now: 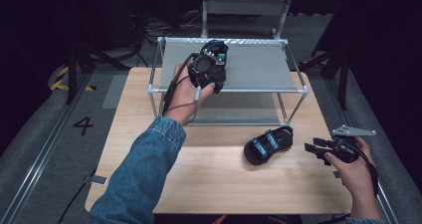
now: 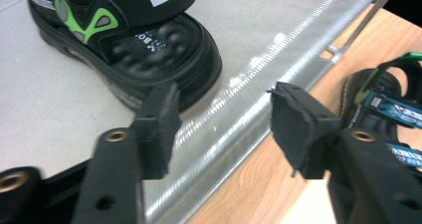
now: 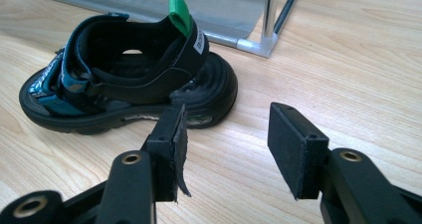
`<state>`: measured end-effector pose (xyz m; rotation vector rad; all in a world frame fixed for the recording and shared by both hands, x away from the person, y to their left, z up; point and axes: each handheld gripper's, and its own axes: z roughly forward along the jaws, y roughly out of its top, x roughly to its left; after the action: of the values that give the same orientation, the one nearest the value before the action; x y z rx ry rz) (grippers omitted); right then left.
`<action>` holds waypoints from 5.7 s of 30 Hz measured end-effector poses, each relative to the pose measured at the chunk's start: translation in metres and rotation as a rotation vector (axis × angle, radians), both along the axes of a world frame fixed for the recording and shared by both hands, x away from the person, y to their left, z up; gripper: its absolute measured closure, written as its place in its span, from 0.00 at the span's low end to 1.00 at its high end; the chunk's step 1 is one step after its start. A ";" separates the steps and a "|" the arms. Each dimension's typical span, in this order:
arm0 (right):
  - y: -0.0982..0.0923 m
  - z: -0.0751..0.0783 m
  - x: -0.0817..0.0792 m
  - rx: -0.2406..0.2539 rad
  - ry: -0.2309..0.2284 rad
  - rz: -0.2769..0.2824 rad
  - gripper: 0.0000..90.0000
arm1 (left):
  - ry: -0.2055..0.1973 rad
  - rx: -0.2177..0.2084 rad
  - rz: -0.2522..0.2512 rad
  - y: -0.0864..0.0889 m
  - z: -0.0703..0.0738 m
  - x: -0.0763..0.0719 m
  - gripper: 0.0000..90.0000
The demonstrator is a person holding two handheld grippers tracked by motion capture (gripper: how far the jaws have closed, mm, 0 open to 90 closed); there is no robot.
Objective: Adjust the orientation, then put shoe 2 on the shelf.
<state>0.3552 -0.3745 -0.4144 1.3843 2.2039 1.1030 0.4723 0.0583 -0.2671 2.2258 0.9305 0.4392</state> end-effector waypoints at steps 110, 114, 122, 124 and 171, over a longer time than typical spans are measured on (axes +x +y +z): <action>0.134 0.033 -0.013 -0.501 0.182 0.330 0.53 | 0.126 -0.022 -0.066 0.117 -0.084 -0.035 0.32; 0.138 0.024 -0.006 -0.520 0.188 0.325 0.56 | 0.130 -0.030 -0.061 0.120 -0.083 -0.035 0.31; 0.145 0.024 -0.008 -0.546 0.158 0.301 0.83 | 0.123 -0.024 -0.029 0.134 -0.084 -0.041 0.31; 0.145 0.026 -0.008 -0.537 0.168 0.304 0.84 | 0.126 -0.031 -0.020 0.136 -0.084 -0.042 0.31; 0.176 0.190 0.034 -0.306 0.157 0.277 0.83 | 0.151 -0.068 0.065 0.175 -0.089 -0.053 0.31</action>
<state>0.3888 -0.1987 -0.2239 1.0921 2.6055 0.7131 0.4189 0.2335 -0.3559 2.1956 1.0831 0.2673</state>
